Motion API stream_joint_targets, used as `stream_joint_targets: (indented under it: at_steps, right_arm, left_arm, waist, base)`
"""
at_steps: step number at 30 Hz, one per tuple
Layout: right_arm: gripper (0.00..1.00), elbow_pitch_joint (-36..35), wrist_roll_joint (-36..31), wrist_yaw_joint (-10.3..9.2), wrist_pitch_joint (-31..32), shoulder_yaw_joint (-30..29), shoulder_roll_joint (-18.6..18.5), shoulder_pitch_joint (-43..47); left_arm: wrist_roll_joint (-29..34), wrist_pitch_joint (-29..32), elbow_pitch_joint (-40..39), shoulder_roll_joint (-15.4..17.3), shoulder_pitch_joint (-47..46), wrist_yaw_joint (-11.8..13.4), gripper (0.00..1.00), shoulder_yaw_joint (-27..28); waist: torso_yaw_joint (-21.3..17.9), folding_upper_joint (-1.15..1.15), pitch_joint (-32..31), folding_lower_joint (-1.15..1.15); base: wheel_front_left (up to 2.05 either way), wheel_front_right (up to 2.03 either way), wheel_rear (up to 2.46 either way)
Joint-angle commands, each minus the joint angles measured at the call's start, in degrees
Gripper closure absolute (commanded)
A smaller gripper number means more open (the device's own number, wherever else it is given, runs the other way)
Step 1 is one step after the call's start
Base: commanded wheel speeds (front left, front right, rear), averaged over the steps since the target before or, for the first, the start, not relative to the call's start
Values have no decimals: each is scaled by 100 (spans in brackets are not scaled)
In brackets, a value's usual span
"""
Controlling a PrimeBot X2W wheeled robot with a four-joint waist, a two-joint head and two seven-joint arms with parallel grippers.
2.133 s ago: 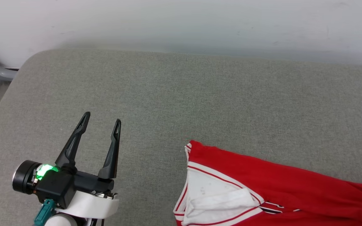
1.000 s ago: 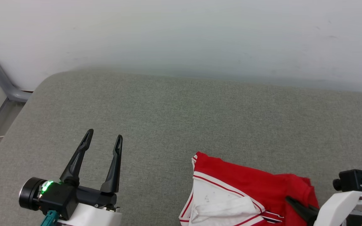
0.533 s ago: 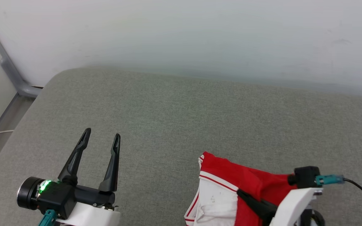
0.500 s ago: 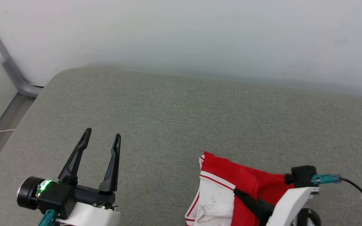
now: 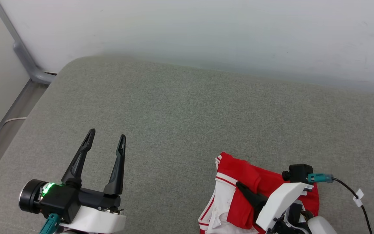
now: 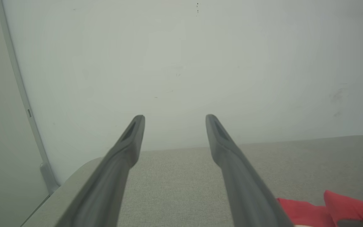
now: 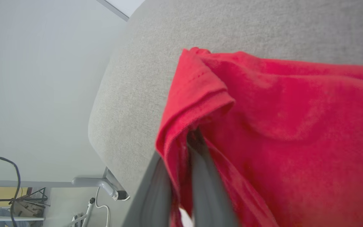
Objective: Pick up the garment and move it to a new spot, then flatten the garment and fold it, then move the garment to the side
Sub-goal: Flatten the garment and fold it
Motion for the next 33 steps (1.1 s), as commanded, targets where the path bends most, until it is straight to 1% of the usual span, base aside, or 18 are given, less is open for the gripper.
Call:
stream_joint_targets:
  at_steps: [1, 4, 5, 6, 10, 13, 16, 19, 21, 24, 28, 29, 31, 33]
  right_arm:
    - [100, 59, 30, -3, -32, 33, 3, -76]
    - [100, 475, 129, -3, -169, 236, 2, -287]
    - [56, 571, 165, -3, -198, 329, 2, -348]
    - [0, 642, 221, -3, -237, 415, 5, -401]
    - [0, 640, 613, -3, -278, 863, 5, -527]
    - [0, 410, 891, -3, -236, 1228, 3, -572]
    - [0, 173, 1044, -3, -192, 1441, 1, -589]
    - [0, 8, 926, -3, -214, 1374, -3, -668]
    - [0, -98, 795, -3, -166, 1221, -3, -708]
    - [0, -280, 355, -3, -37, 838, -3, -822]
    - [0, -605, -778, -3, 222, 23, -11, -976]
    - [0, -778, -1081, -3, 280, -104, -77, -1019]
    - [0, -1216, -1649, -3, 268, -139, -398, -1093]
    - [0, -1585, -2269, -7, 36, -104, -936, -1078]
  left_arm:
    - [-3, -12, 6, -15, -70, -10, 0, -8]
    - [-8, -12, 23, -18, -88, -10, 0, -8]
    - [-13, -12, 30, -18, -89, -10, 0, -7]
    - [-16, -12, 38, -20, -90, -10, 0, -3]
    - [-5, -12, 64, -29, -70, -10, 0, -5]
    - [-11, -12, 88, 1, 6, -10, 0, 16]
    - [-24, -12, 94, 20, 43, -10, 0, 36]
    - [-18, -11, 86, 33, 80, -10, 0, 33]
    - [-32, -11, 73, 41, 92, -10, 0, 21]
    - [-54, -11, 48, 38, 114, -10, 0, 21]
    - [-63, -11, 2, 23, 115, -10, 0, -5]
    - [-70, -11, -1, 19, 104, -10, 0, -20]
    - [-88, -11, -2, 8, 65, -10, 0, -30]
    - [-90, -11, 3, -9, 15, -10, 0, -42]
  waist:
    - [9, 0, 10, 0]
    - [16, 0, 24, 0]
    - [15, 0, 22, 0]
    - [11, 0, 20, 0]
    - [-28, 0, -41, 0]
    - [-80, 0, -126, 0]
    - [-147, 0, -219, 0]
    - [-223, 0, -301, 0]
    - [-277, 0, -341, 0]
    - [-382, 0, -367, 0]
    - [-518, 0, -357, 0]
    - [-546, 0, -346, 0]
    - [-596, 0, -312, 0]
    - [-640, 0, -270, 0]
  base:
    - [0, 0, 0]
    - [0, 0, 0]
    - [0, 0, 0]
    - [0, 0, 0]
    - [0, 0, 0]
    - [0, 0, 0]
    - [0, 0, 0]
    - [0, 0, 0]
    - [0, 0, 0]
    - [0, 0, 0]
    - [0, 0, 0]
    - [0, 0, 0]
    - [0, 0, 0]
    - [0, 0, 0]
